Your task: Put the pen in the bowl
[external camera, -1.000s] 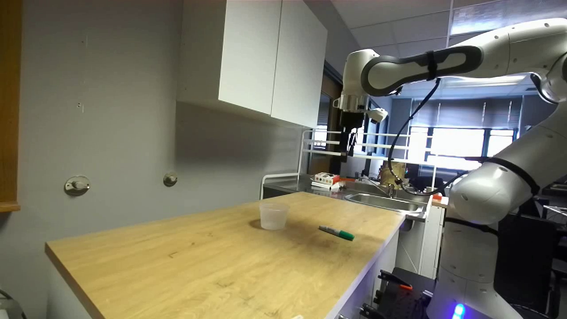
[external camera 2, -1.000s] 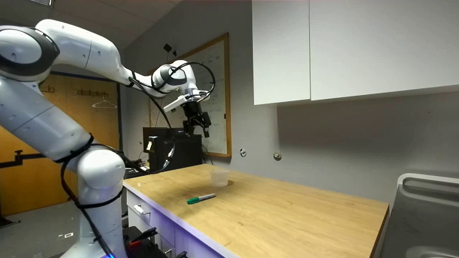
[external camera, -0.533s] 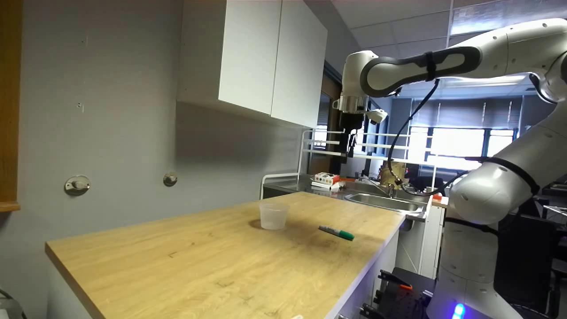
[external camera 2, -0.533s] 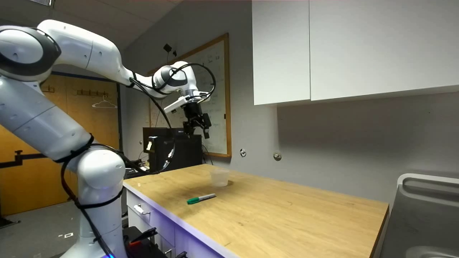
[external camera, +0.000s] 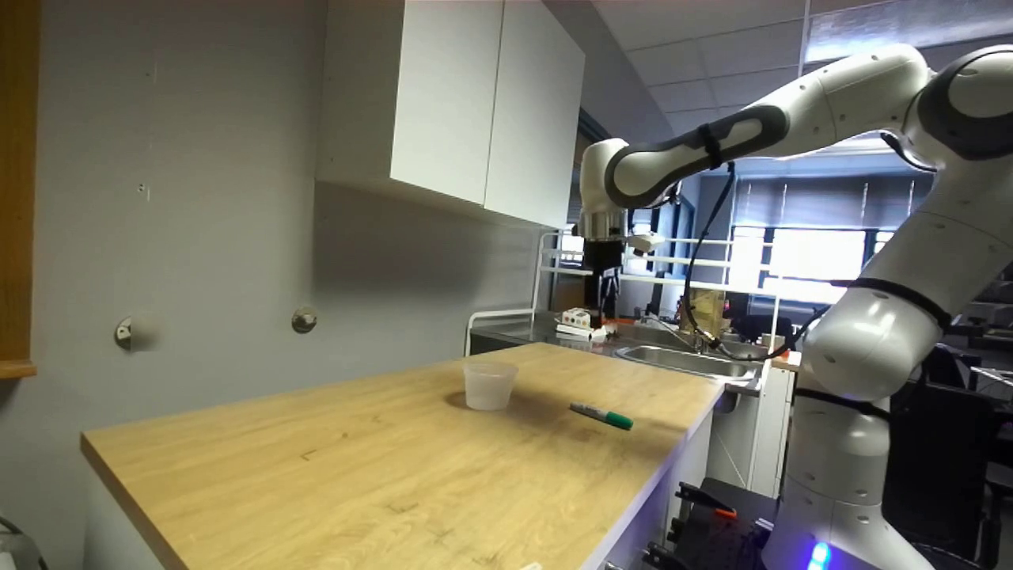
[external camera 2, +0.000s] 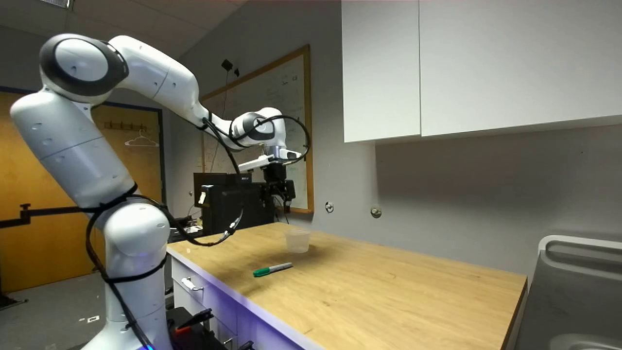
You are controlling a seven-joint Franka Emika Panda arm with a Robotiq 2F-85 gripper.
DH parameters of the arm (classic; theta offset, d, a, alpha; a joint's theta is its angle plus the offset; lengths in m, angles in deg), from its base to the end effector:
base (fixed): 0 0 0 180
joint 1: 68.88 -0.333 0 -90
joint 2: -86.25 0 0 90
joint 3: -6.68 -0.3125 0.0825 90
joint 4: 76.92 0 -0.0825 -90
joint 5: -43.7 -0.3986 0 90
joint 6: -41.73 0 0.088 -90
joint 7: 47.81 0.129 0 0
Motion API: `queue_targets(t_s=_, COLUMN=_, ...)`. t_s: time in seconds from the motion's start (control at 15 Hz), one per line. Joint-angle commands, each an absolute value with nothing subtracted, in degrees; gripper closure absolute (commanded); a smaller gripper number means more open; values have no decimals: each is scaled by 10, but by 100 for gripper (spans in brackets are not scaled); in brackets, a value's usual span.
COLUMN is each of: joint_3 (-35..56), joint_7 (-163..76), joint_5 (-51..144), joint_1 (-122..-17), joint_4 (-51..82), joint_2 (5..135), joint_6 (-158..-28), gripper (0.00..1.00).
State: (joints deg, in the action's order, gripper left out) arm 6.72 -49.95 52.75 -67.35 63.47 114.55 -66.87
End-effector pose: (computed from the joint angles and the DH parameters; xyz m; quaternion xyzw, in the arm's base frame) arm 0.4047 -0.0259 0.4408 0.9963 0.0324 -0.0327 0.0728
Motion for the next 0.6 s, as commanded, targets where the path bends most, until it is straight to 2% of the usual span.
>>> queue_targets(t_s=0.0, joint_3=89, joint_7=-503, joint_5=467, joint_1=-678, joint_4=595, joint_2=1060, joint_6=-646, gripper=0)
queue_targets(t_s=0.53, joint_3=112, joint_7=-503, joint_5=382, joint_1=-664, joint_4=574, joint_2=955, joint_6=-602, gripper=0)
